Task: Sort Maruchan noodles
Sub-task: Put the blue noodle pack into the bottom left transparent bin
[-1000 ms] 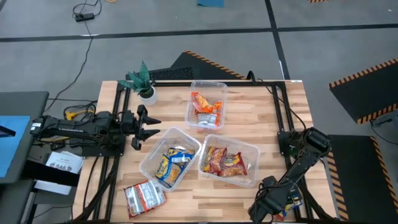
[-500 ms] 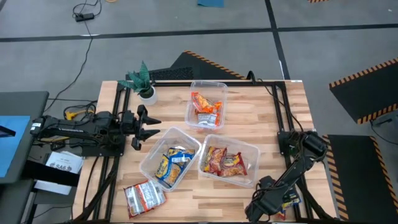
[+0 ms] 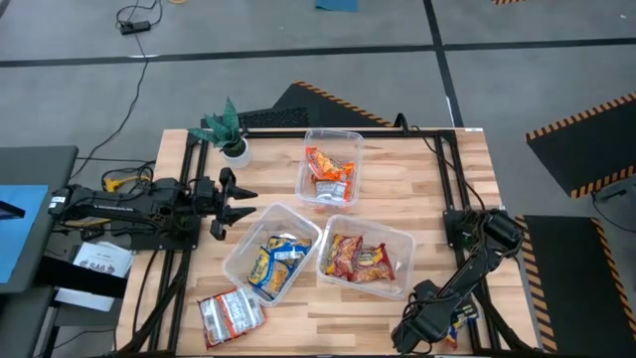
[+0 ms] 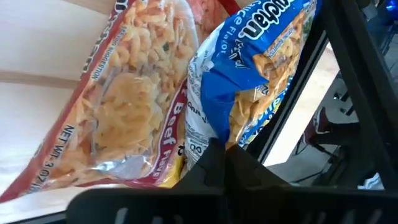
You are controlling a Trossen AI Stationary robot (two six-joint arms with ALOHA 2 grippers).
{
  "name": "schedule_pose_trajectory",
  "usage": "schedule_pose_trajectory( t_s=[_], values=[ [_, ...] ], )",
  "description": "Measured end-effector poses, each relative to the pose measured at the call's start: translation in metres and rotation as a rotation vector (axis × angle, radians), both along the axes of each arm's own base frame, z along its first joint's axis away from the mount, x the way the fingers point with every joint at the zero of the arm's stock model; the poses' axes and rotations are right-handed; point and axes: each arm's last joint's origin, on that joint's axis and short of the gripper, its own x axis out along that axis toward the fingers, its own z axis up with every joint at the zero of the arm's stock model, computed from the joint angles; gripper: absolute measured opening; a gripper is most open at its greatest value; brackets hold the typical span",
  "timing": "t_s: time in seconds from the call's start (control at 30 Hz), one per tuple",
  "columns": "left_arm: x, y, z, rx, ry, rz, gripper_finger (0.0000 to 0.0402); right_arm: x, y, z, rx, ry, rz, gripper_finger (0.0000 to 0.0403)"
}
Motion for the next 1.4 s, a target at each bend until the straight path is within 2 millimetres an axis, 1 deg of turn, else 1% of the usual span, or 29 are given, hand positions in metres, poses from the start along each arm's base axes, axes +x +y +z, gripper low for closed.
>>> schedule_pose_trajectory(
  t_s=[0.07,0.13,0.2,0.23,0.3,0.4,0.53,0.6,0.7,0.8,0.87,0.93,1.03,1.1,1.17,1.23,1.33,1.4],
  values=[
    [0.000,0.000,0.000,0.000,0.000,0.000,0.0174,0.002,-0.001,0.006,0.012,0.004,0.019,0.0007],
    [0.000,0.000,0.000,0.000,0.000,0.000,0.0174,0.005,-0.002,0.018,0.003,0.029,0.048,0.0006],
    [0.000,0.000,0.000,0.000,-0.001,0.000,0.0174,0.010,0.000,0.037,0.020,0.014,0.098,0.0006],
    [0.000,0.000,0.000,0.000,0.000,0.000,0.0174,0.015,0.001,0.046,0.057,-0.019,0.124,0.0005],
    [0.000,0.000,0.000,0.000,0.000,0.000,0.0174,0.021,0.002,0.063,0.122,-0.130,0.180,0.0005],
    [0.000,0.000,0.000,0.000,0.000,0.000,0.0174,0.029,-0.001,0.098,0.163,-0.268,0.209,0.0005],
    [0.000,0.000,0.000,0.000,0.000,0.000,0.0174,0.032,-0.003,0.140,0.252,-0.467,0.273,0.0005],
    [0.000,0.000,0.000,0.000,-0.001,-0.001,0.0174,0.032,-0.005,0.162,0.314,-0.554,0.327,0.0005],
    [0.000,0.000,0.000,0.001,0.000,0.000,0.0174,0.033,-0.006,0.190,0.383,-0.709,0.415,0.0005],
    [0.000,0.000,0.000,0.001,0.000,0.000,0.0174,0.042,-0.010,0.214,0.383,-0.921,0.525,0.0005],
    [0.000,0.000,0.000,0.001,0.000,0.000,0.0174,0.052,-0.014,0.228,0.356,-1.071,0.628,0.0005],
    [0.000,0.000,0.000,0.001,0.000,0.000,0.0174,0.064,-0.020,0.238,0.301,-1.198,0.752,0.0005],
    [0.000,0.000,0.000,0.001,-0.001,0.000,0.0174,0.091,-0.031,0.248,0.223,-1.373,0.953,0.0005],
    [0.000,0.000,0.000,0.001,-0.001,0.000,0.0174,0.112,-0.042,0.253,0.168,-1.460,1.093,0.0005],
    [0.000,0.000,0.000,0.001,-0.001,0.001,0.0174,0.129,-0.055,0.257,0.103,-1.506,1.224,0.0005],
    [0.000,0.000,0.000,0.006,0.000,0.008,0.0174,0.154,-0.069,0.256,0.040,-1.552,1.321,0.0006],
    [0.000,0.001,0.000,0.013,0.003,0.027,0.0174,0.178,-0.087,0.242,-0.023,-1.493,1.430,0.0006],
    [0.000,0.001,-0.001,0.015,0.016,0.039,0.0174,0.199,-0.099,0.238,-0.086,-1.529,1.460,0.0006]
  ],
)
